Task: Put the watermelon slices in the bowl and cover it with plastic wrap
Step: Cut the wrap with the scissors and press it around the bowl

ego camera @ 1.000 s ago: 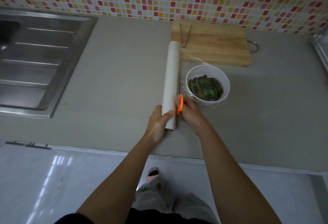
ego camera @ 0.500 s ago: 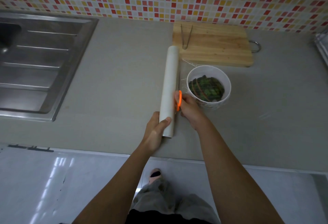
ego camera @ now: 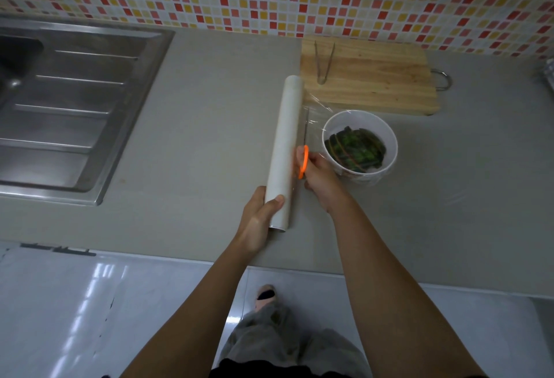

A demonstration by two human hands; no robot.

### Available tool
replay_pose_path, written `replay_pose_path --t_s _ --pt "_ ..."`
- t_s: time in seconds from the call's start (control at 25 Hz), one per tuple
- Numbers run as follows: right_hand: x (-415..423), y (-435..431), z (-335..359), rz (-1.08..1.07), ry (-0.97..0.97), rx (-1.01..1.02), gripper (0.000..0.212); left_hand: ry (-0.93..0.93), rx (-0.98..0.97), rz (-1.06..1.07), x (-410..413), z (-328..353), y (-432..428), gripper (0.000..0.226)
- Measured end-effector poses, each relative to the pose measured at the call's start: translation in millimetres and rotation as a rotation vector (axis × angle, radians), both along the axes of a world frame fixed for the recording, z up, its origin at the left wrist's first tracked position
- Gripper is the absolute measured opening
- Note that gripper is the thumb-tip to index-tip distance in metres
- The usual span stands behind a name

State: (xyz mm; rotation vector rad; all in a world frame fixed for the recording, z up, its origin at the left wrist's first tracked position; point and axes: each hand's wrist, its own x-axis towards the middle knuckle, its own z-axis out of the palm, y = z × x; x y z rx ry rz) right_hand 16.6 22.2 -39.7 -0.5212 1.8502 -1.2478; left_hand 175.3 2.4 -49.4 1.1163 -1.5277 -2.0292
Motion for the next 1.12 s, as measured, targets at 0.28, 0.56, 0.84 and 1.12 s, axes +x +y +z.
replay_pose_path --t_s 0.28,0.56,0.84,1.12 --pt "-5.8 -18.4 -2.5 -0.011 -0.006 -0.012 0.045 0.018 0.068 -0.025 6.5 -1.1 -11.7 0.025" --pt "-11.4 -39.8 -3.9 -0.058 -0.015 -0.044 0.048 0.009 0.105 -0.042 14.8 -5.8 -29.7 0.038" --pt "-19.4 -57.7 -4.7 -0.130 -0.031 -0.023 0.044 0.043 0.180 -0.047 16.8 -5.8 -36.5 0.034" --pt "-21.9 -71.9 -6.3 -0.193 -0.036 -0.029 0.042 0.067 0.191 -0.033 25.1 -2.3 -43.9 0.023"
